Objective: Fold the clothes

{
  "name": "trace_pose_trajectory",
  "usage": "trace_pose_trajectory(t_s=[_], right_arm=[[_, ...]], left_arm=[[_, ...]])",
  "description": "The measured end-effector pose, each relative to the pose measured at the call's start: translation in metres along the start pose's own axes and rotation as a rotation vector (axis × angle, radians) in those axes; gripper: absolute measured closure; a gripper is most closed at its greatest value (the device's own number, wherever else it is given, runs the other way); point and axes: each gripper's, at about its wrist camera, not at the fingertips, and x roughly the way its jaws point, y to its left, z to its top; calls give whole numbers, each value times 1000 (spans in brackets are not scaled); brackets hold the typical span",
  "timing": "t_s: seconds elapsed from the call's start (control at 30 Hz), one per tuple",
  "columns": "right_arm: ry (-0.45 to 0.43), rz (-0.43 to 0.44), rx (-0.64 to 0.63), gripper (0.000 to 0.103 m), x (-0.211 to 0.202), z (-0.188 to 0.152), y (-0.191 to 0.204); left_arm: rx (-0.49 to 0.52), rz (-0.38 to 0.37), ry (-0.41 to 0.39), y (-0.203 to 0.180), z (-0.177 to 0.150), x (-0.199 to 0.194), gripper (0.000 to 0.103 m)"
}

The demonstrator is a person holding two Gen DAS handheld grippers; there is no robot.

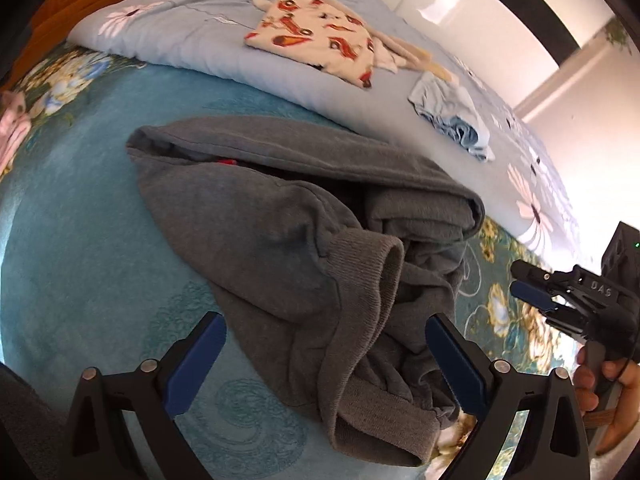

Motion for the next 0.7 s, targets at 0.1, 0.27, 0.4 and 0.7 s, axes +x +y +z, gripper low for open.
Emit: trace_pose_trajectory(t_s=[0.1, 0.27, 0.4, 0.7], right_arm=[[-9, 7, 33, 59, -2, -2, -17], [-19, 37, 13, 59, -3, -1, -16], [-16, 47, -62, 59, 2, 4, 0], [-12, 18, -357, 59, 24, 10, 74]], left_arm=[[31, 69, 56, -11, -1, 25, 28], [-95, 132, -8, 27, 6, 4, 89], [-205, 181, -75, 61, 13, -18, 94], [-462, 260, -239, 162, 33, -88, 94]])
